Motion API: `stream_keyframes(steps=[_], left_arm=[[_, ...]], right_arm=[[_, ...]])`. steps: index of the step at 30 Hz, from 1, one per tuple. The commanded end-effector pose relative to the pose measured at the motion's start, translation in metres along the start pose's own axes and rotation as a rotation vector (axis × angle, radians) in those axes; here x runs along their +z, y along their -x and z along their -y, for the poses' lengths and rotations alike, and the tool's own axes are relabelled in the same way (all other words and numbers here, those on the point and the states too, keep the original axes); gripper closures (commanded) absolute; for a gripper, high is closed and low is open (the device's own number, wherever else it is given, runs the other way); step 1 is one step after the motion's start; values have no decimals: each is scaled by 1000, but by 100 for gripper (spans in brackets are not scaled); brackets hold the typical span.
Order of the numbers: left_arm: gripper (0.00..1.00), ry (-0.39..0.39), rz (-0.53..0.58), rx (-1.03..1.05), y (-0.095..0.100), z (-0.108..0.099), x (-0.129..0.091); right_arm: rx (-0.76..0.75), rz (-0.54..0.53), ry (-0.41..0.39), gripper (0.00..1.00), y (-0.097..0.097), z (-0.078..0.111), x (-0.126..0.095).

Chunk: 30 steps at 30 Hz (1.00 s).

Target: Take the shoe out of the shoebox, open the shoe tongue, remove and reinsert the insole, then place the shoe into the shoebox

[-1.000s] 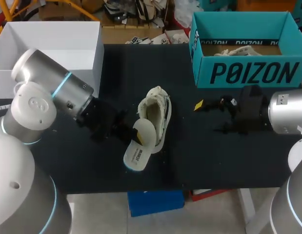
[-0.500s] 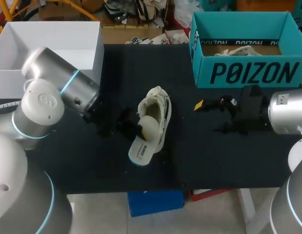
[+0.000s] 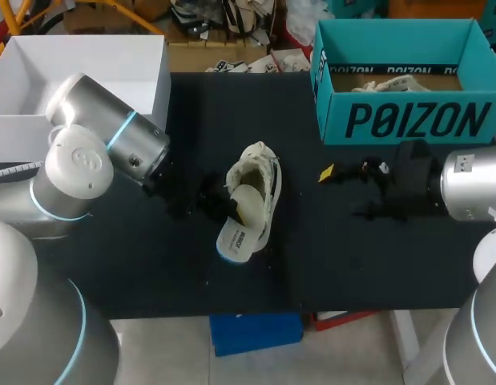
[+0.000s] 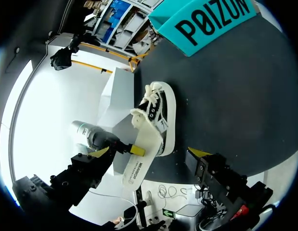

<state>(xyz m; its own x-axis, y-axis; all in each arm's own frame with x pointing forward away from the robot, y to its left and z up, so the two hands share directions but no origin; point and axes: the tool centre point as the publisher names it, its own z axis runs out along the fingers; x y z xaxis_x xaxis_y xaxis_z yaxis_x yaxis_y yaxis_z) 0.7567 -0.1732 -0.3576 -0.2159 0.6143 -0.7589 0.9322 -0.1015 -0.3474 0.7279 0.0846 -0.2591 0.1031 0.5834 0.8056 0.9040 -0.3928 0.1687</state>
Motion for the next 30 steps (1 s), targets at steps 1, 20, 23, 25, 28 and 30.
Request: stream_keyframes(steps=[1,20,23,25,28,30], left_arm=[[100,-1,-2,0,0,-7,6],[100,63,1,3,3,-40,5],[100,69,7,-2,3,-45,5],[100,72,9,-5,4,-49,6],[100,77,9,-4,6,-54,6],[100,84,6,-1,8,-58,5]], right_arm=[[1,2,0,0,-1,0,1],[1,2,0,0,-1,0,1],[1,2,0,0,-1,0,1],[1,2,0,0,-1,0,1],[1,2,0,0,-1,0,1],[1,2,0,0,-1,0,1]])
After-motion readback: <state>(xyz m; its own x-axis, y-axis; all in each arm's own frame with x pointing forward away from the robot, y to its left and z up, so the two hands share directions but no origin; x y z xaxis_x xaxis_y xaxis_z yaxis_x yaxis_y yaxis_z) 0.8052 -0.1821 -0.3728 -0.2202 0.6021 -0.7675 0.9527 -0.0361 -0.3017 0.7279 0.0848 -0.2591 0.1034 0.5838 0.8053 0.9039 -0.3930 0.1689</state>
